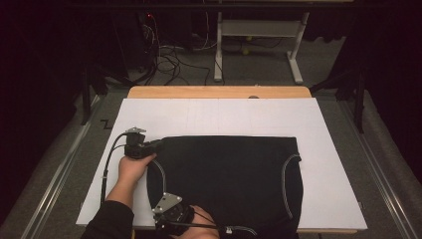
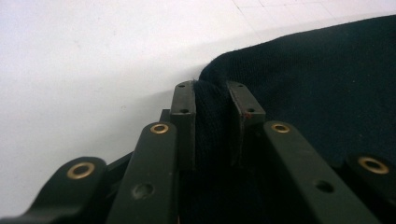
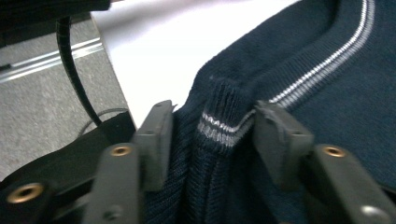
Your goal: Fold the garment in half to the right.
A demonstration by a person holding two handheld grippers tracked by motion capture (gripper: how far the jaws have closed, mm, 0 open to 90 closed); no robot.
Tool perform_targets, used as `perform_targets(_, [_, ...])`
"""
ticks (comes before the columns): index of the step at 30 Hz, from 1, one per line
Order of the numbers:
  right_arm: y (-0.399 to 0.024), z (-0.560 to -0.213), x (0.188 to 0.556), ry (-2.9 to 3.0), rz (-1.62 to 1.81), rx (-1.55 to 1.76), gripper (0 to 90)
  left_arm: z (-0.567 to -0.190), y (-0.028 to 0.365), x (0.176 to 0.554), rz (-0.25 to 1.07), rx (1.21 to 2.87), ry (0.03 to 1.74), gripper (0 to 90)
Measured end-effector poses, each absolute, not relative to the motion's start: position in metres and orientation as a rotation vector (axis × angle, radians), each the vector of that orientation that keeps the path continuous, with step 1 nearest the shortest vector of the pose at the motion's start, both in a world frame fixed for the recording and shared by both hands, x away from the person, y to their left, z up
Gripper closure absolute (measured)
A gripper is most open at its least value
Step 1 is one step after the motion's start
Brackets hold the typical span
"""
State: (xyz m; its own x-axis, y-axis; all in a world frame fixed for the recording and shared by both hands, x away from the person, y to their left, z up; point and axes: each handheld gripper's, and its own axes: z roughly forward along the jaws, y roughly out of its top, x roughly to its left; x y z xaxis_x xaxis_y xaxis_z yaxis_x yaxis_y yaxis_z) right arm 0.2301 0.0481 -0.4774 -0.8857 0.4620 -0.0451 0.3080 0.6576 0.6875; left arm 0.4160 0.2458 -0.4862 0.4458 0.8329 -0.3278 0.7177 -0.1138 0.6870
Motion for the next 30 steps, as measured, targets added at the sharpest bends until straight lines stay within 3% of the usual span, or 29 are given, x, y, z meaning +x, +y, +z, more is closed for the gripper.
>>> perform_targets(12, [0.045, -0.477, 0.232, 2.626, 1.009, 0.596, 75.3, -0.486, 0.246, 0.416, 0.178, 1.869, 1.312, 70.7])
perform_targets(30, [0.032, -0.461, 0.229, 2.557, 1.134, 0.569, 77.6, -0.485, 0.247, 0.417, 0.162, 1.859, 1.323, 70.7])
